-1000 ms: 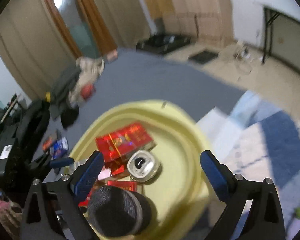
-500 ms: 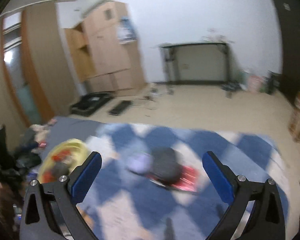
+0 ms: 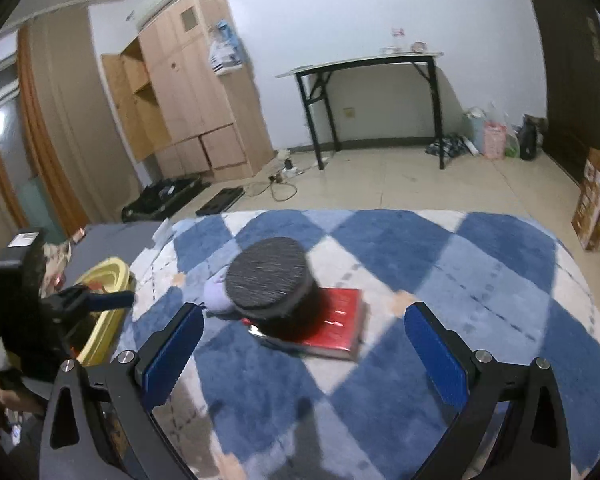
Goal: Organize rigid objects
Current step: 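Grasp black foam cylinder with right tool while left grasps lavender plush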
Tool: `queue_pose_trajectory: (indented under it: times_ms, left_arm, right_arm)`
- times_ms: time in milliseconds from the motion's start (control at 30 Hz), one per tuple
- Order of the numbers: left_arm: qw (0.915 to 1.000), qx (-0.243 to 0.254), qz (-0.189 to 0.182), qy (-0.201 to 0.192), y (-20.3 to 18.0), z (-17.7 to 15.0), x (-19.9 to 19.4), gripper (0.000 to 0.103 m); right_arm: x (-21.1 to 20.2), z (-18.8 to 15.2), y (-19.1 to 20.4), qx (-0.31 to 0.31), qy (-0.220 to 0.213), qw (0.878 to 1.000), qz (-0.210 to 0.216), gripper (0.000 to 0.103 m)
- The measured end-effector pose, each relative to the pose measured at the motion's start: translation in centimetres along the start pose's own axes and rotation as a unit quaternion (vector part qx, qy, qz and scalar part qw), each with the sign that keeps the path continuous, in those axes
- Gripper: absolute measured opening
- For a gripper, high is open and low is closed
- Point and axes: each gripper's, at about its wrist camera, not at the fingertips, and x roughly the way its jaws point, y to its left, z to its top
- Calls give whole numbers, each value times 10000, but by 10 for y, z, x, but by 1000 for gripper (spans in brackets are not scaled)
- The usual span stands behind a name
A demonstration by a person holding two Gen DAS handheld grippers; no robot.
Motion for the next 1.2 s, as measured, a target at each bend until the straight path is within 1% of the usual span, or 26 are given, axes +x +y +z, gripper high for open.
queue_pose_trajectory:
  times_ms: [33, 100, 167, 200, 233, 367, 433, 500, 567, 667, 700, 733, 767, 800, 833, 867, 900, 933, 1033, 1100, 1167, 1200]
  left_arm:
    - [9999, 54, 16, -115, 0, 1, 5, 103]
    - [9990, 305, 120, -288, -2, 5, 16, 103]
    - [9968, 656, 104, -449, -8, 7, 24, 103]
    - [9955, 787, 165, -505, -10, 8, 28, 103]
    - [9943, 896, 150, -552, -12, 8, 32, 103]
    - [9948, 839, 47, -573, -13, 15, 48, 103]
    - [9944, 848, 84, -628, -13, 17, 54, 103]
    - [9955, 767, -31, -562, -11, 19, 58, 103]
    - [9962, 689, -65, -532, -7, 20, 59, 103]
    - [9968, 548, -301, -488, -1, 20, 60, 103]
    - [9972, 484, -342, -461, 1, 20, 61, 102]
    - [9973, 461, -368, -445, 1, 20, 62, 99]
    - [9972, 457, -415, -430, 1, 19, 62, 92]
    - [9971, 473, -425, -417, 0, 19, 62, 81]
    - [9973, 490, -374, -408, -1, 18, 62, 75]
    - [9978, 463, -286, -379, -1, 18, 62, 58]
    - [9984, 386, -249, -333, 1, 18, 63, 55]
    - [9987, 274, -338, -270, 5, 18, 63, 55]
    - [9986, 229, -402, -250, 6, 18, 65, 57]
    - [9991, 174, -349, -168, 6, 18, 70, 64]
    - [9993, 85, -348, -75, 8, 18, 76, 66]
    - [9991, -16, -420, -60, 10, 20, 77, 67]
  right_arm:
    - [18, 2, 1, -36, 36, 10000, -75, 103]
    - [39, 5, 9, -75, 178, 9998, -92, 103]
    - [55, 9, 15, -131, 233, 9994, -241, 103]
    - [60, 12, 17, -153, 244, 9992, -289, 103]
    - [67, 14, 19, -158, 250, 9990, -328, 103]
    - [91, 26, 27, -204, 263, 9983, -472, 103]
    - [99, 29, 30, -243, 296, 9979, -524, 103]
    - [109, 28, 29, -266, 378, 9975, -534, 103]
    - [116, 27, 26, -223, 425, 9974, -538, 103]
    - [123, 26, 27, -334, 329, 9973, -568, 102]
    - [125, 26, 27, -398, 297, 9971, -577, 101]
    - [127, 24, 26, -412, 283, 9971, -570, 99]
    - [129, 23, 25, -397, 271, 9974, -542, 98]
    - [131, 22, 24, -383, 282, 9977, -493, 90]
    - [134, 20, 22, -388, 331, 9978, -425, 80]
    - [136, 19, 21, -382, 330, 9982, -332, 76]
    - [138, 17, 21, -370, 302, 9986, -243, 73]
    - [140, 15, 22, -425, 249, 9984, -265, 73]
    - [140, 9, 22, -455, 74, 9986, -275, 72]
    - [140, 6, 14, -271, -59, 9995, -167, 72]
    - [142, 2, 10, -168, -107, 9997, -129, 72]
    - [143, 1, 9, -155, -114, 9997, -135, 72]
